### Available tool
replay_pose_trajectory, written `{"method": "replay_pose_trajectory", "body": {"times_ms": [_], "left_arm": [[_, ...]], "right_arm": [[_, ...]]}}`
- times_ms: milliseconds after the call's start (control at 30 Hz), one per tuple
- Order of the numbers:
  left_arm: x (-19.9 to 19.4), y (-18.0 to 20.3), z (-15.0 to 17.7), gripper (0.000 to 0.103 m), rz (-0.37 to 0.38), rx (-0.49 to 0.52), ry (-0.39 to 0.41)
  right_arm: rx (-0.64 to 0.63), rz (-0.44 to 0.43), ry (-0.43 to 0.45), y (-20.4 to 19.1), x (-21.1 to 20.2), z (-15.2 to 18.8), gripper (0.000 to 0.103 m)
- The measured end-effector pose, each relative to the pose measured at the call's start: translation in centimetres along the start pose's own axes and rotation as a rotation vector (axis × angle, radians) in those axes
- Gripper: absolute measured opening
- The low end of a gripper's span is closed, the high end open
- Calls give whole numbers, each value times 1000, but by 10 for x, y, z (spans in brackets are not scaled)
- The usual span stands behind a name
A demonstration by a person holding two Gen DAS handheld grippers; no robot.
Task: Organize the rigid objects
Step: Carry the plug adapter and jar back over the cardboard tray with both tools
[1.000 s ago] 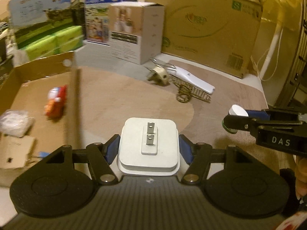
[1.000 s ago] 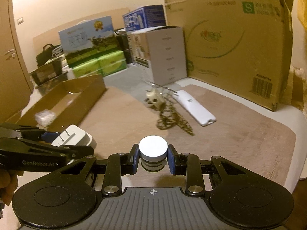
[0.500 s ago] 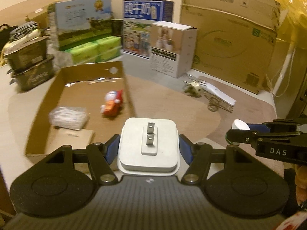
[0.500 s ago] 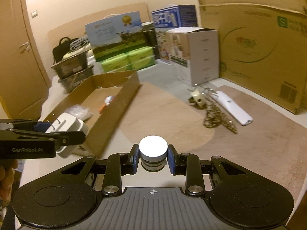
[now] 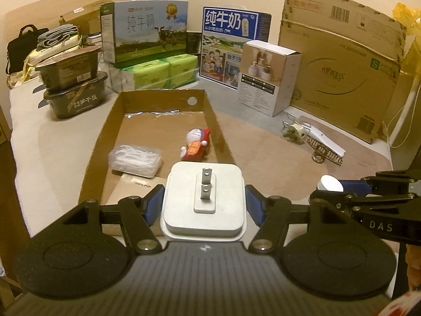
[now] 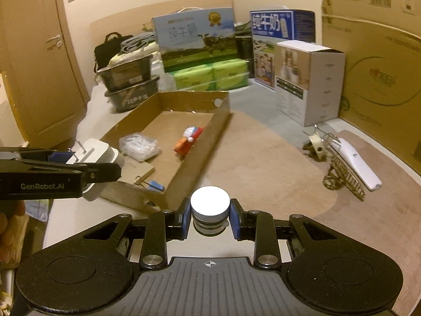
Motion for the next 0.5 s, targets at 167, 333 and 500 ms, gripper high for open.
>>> {"method": "replay_pose_trajectory", "body": {"times_ms": [167, 333, 500], "left_arm": [[-2, -11, -1, 62, -14, -11, 2], [-4, -20, -3, 62, -25, -16, 4], [-2, -28, -6, 62, -34, -16, 2]], "right_arm": [[-25, -11, -3, -12, 7, -4, 31], [-37, -24, -5, -22, 13, -9, 31], [-47, -33, -7, -28, 20, -13, 31]]}}
Point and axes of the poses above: each gripper's, at about its wrist camera, not at the fingertips, and x roughly the way its jaws point, y to its right, z to its underside, the point moved 7 cm from there along x, roughly the way its jaws point, and after that the axes turned 2 degrees about x, right-handed, at the moved point
